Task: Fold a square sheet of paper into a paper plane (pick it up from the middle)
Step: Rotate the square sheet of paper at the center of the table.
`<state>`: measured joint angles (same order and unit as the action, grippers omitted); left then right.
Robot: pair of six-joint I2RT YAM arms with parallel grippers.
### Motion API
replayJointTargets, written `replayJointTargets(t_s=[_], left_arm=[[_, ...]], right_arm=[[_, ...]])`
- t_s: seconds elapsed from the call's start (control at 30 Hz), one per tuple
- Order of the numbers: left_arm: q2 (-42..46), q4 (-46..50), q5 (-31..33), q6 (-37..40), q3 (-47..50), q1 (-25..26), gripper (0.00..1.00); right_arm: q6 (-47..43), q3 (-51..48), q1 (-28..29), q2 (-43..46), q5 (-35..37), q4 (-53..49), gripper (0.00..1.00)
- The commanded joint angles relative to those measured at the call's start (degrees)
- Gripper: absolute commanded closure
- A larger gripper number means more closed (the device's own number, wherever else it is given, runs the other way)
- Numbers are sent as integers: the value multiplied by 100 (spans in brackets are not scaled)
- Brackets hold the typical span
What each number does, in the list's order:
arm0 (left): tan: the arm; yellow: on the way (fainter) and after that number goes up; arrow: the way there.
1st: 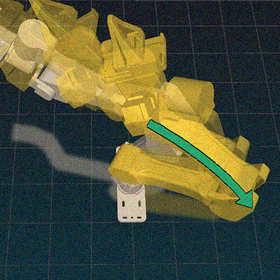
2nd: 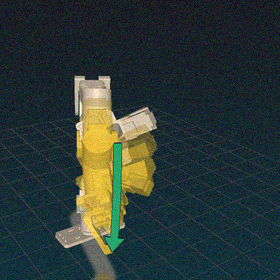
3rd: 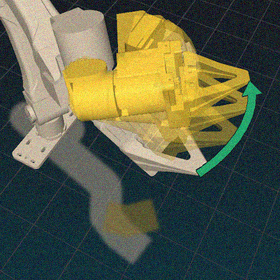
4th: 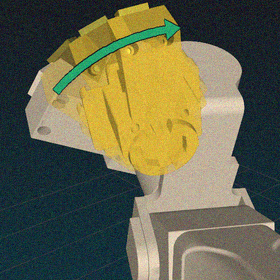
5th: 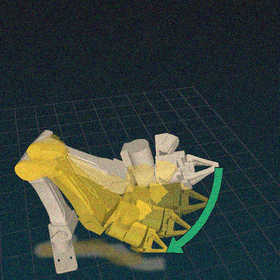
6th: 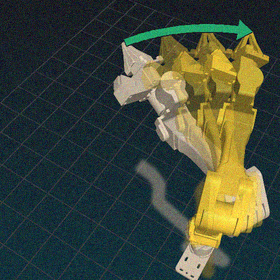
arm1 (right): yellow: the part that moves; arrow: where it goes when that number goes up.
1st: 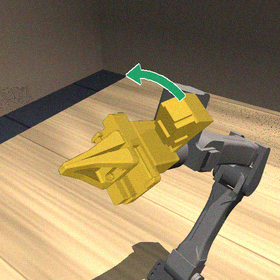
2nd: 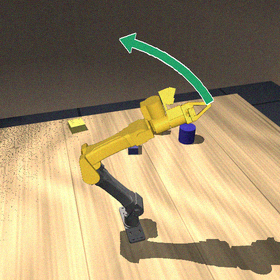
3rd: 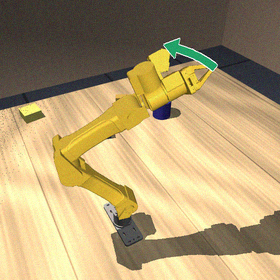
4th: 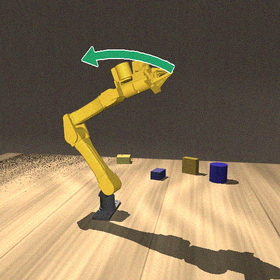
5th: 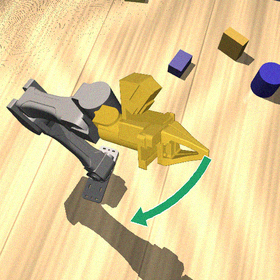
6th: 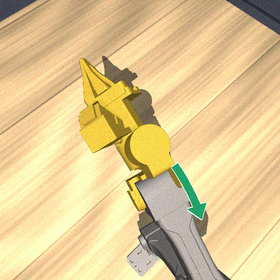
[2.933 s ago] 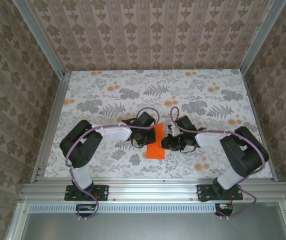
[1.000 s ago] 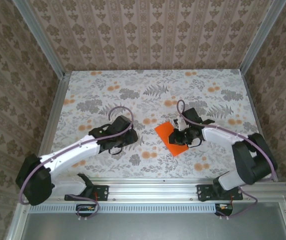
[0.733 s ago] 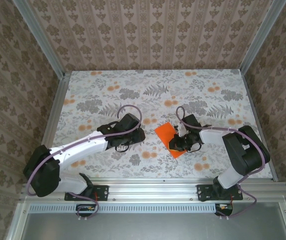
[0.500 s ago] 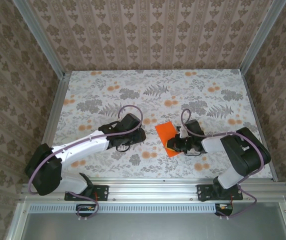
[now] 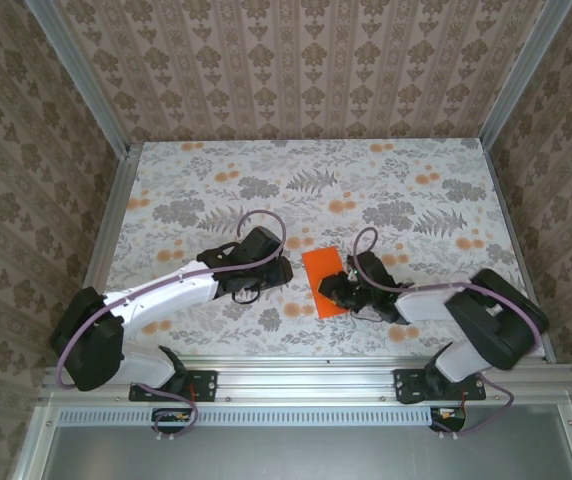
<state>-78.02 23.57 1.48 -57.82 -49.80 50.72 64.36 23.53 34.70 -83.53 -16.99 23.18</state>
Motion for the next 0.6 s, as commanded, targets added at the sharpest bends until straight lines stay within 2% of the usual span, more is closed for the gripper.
replayJointTargets(t_s=[0.0, 0.13, 0.27, 0.4, 0.57], left_arm=[[-199, -63, -163, 265, -68, 84, 51], [-745, -269, -413, 342, -426, 183, 61], [-1431, -386, -677, 420, -956, 276, 63], [-2009, -509, -798, 447, -1343, 333, 65], [-2669, -542, -880, 475, -1762, 318, 78]], right_arm=[[-1638, 589, -250, 988, 472, -2450, 68], [-2711, 936, -741, 1436, 379, -3760, 69], [-3363, 1040, -1287, 1421, 187, -4486, 67], [-3698, 1006, -1450, 1288, -410, -4547, 62], [-3986, 1121, -1471, 938, -924, -4453, 60]])
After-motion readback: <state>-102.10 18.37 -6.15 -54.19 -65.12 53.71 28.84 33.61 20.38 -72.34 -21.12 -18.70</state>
